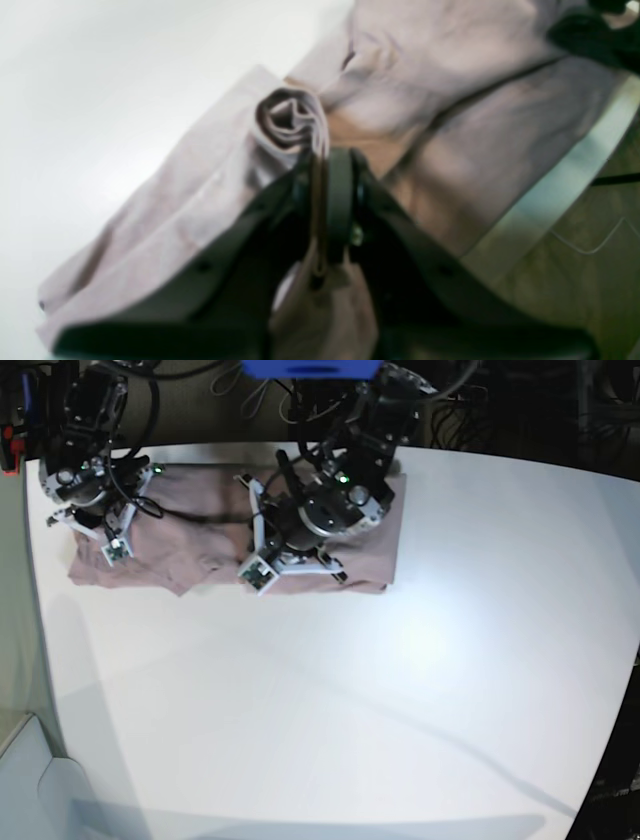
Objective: Layout the t-shirt on the table in an organized manner, then fold the t-shirt properly
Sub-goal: 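Fold the strip end with the left gripper toward the right gripper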
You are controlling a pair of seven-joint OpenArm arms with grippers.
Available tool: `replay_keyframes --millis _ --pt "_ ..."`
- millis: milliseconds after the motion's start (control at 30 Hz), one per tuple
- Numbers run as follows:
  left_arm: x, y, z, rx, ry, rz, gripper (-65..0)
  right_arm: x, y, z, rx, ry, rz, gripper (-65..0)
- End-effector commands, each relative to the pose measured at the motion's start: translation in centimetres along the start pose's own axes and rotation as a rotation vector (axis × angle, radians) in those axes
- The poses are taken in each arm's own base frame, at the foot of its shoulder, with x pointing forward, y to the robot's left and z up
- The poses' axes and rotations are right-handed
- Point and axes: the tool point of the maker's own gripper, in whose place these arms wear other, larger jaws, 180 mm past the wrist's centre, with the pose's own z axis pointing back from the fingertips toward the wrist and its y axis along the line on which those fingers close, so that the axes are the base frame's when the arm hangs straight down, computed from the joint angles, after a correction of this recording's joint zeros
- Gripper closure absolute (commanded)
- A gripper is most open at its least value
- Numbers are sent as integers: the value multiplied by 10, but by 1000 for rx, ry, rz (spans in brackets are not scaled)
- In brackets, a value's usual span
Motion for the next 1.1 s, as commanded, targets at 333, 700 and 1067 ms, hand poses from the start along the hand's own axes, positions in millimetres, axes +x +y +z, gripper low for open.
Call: replay_keyframes --millis 333,700,1067 --pt "13 -32 -21 -102 -47 -31 -5 5 -6 3 -15 -19 7 -205" --pt "-1 -33 -29 -109 4 -33 -71 6 -6 3 -16 -20 7 -206" --pt "57 -35 3 -143 -202 11 -278 8 -8 4 -21 -25 9 -206"
